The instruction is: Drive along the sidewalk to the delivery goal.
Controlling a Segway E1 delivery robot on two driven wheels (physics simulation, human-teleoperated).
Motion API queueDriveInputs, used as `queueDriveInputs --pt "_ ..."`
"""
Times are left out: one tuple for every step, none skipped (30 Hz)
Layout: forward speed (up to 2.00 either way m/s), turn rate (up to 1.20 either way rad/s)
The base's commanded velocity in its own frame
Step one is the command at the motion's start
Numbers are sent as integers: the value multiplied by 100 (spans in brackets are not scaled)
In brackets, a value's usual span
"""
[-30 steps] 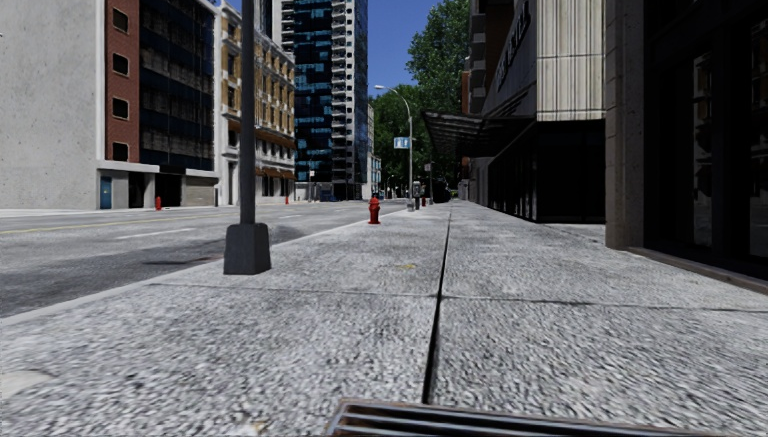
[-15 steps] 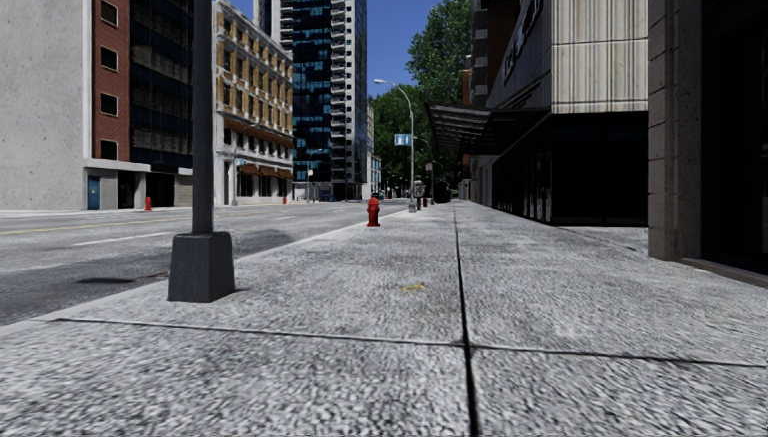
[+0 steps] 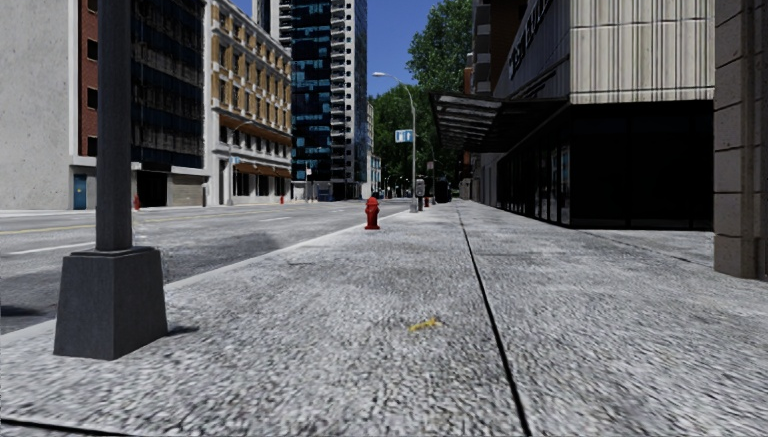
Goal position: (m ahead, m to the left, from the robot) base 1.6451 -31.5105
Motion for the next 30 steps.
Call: queueDriveInputs --pt "200 0" --pt "200 -6" --pt "200 -6" --pt "200 -20" --pt "200 -23" --pt "200 -23" --pt "200 -24" --pt "200 -24" --pt "200 -25" --pt "200 -29" --pt "200 -29" --pt "200 -32" --pt "200 -33" --pt "200 -34" --pt "200 -34" --pt "200 -34" --pt "200 -34" --pt "200 -34" --pt "200 -34" --pt "200 -34" --pt "200 -55" --pt "200 -56" --pt "200 -56" --pt "200 -56" --pt "200 -56" --pt "200 -56" --pt "200 -56" --pt "200 -56" --pt "200 -56" --pt "200 -56"
